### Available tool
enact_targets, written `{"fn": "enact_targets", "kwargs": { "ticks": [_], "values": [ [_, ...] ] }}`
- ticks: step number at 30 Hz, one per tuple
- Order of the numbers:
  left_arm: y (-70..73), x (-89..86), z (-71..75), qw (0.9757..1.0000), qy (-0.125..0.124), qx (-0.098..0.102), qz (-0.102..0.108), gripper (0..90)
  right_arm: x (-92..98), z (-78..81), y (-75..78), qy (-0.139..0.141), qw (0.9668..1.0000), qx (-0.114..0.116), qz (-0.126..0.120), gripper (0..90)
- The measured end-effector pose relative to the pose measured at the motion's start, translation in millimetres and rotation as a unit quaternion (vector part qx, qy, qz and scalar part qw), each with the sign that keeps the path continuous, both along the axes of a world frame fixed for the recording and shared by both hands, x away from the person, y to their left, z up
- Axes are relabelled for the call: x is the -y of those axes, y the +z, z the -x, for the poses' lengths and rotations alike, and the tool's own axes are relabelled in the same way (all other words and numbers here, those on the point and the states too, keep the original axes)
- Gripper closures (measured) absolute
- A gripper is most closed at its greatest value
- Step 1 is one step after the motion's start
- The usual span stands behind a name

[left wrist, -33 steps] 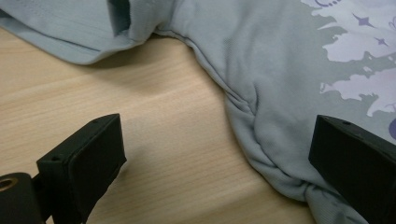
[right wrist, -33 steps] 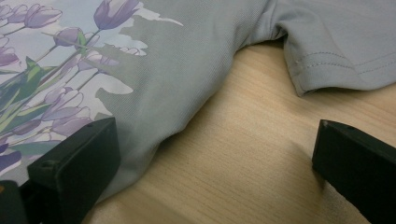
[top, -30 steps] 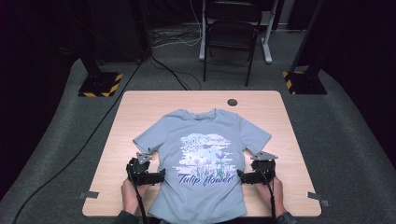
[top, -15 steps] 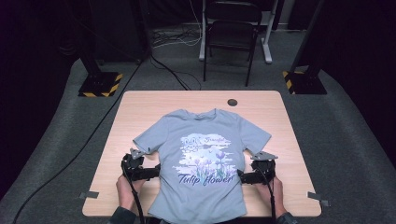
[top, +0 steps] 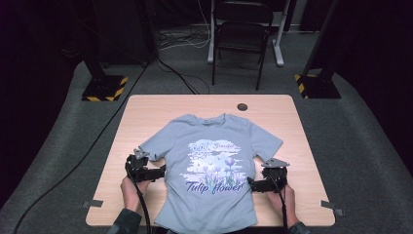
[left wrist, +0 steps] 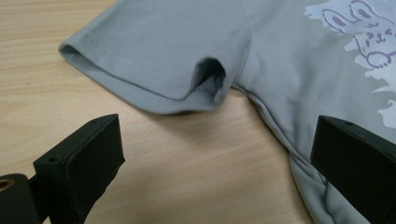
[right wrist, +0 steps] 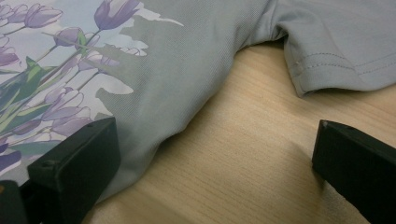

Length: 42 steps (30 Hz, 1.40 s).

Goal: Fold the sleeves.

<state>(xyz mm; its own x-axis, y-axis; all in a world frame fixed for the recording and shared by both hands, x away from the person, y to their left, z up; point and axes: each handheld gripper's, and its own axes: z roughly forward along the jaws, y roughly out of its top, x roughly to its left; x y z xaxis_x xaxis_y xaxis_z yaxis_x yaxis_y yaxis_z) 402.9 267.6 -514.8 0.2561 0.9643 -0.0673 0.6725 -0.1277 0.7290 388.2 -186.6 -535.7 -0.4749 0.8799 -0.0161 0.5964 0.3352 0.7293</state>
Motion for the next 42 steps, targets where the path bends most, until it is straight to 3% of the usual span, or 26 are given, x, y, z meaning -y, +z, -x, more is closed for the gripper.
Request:
{"fn": "enact_targets", "kwargs": {
  "ticks": [14,28,42],
  "values": [
    [8.0,0.7,-16.8,1.0,0.002,0.006,-0.006,2.2,0.0,-0.1,0.0,0.0,1.0,0.0,0.0,0.0],
    [14.7,-7.1,-30.8,0.9998,0.017,0.011,0.003,2.2,0.1,-0.1,-0.1,0.0,1.0,0.0,0.0,0.0],
    [15.3,-13.5,-48.5,0.9996,0.028,0.003,0.009,2.2,0.1,-0.1,-0.1,0.0,1.0,0.0,0.0,0.0]
  ]
}}
